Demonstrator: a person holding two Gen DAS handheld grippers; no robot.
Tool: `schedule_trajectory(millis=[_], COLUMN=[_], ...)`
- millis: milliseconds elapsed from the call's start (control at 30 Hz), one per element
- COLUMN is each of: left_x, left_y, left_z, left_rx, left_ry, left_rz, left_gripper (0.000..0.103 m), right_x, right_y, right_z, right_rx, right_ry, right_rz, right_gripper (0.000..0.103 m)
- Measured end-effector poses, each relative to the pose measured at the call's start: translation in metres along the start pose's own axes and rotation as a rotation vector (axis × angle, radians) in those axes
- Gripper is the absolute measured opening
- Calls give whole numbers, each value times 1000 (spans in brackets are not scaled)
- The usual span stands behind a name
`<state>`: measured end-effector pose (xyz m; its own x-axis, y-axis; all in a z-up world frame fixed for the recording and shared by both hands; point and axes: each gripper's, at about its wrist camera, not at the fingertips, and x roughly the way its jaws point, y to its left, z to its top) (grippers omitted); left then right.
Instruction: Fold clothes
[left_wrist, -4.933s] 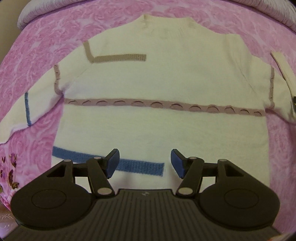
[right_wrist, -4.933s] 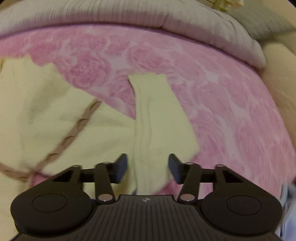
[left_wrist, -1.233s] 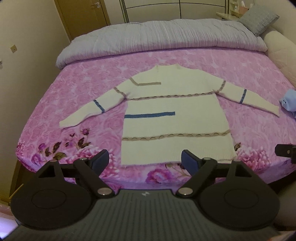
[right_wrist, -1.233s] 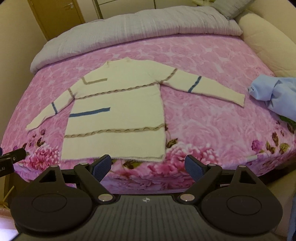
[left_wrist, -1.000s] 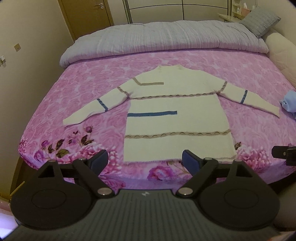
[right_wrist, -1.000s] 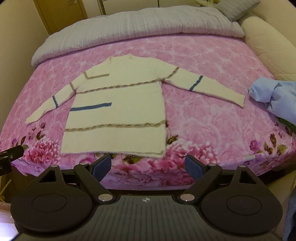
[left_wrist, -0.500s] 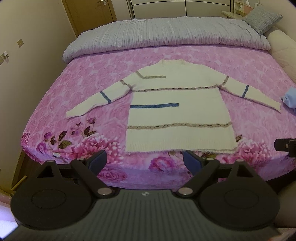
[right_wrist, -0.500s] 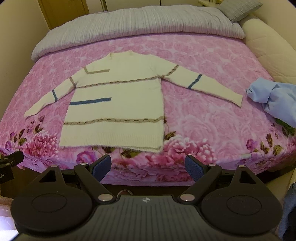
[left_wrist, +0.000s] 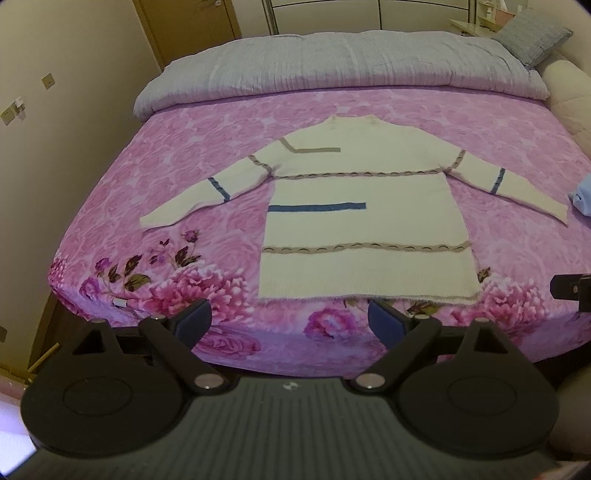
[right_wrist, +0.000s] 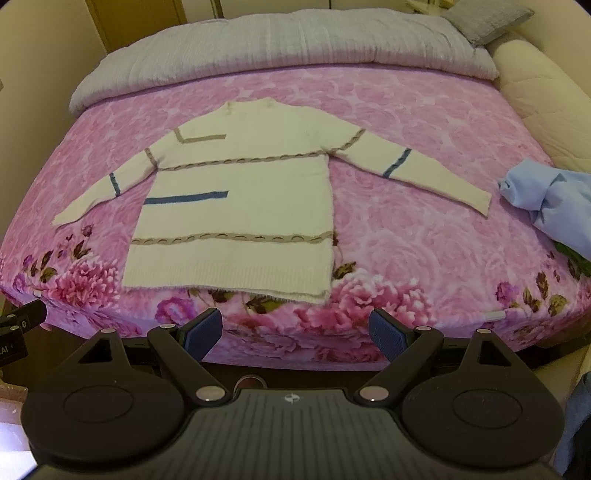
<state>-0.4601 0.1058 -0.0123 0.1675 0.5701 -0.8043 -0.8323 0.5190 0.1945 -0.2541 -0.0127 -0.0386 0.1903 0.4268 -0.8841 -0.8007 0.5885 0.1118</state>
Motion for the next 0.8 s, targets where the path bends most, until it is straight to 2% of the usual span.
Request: schedule_trajectory(millis=[433, 633, 800], left_x=[35, 78, 131], left_y=[8, 17, 41], left_z=[22, 46, 79], left_rx=[-31, -36, -56], left_ry=[26, 60, 102], left_rz=[-3, -21, -76], left_gripper=[91, 91, 91], right_x=[26, 57, 99], right_y=[5, 13, 23], right_z=[29, 58, 95], right_rx=[-20, -18, 18], right_ry=[22, 53, 88], right_rz=[-10, -29, -50], right_gripper=[89, 89, 89])
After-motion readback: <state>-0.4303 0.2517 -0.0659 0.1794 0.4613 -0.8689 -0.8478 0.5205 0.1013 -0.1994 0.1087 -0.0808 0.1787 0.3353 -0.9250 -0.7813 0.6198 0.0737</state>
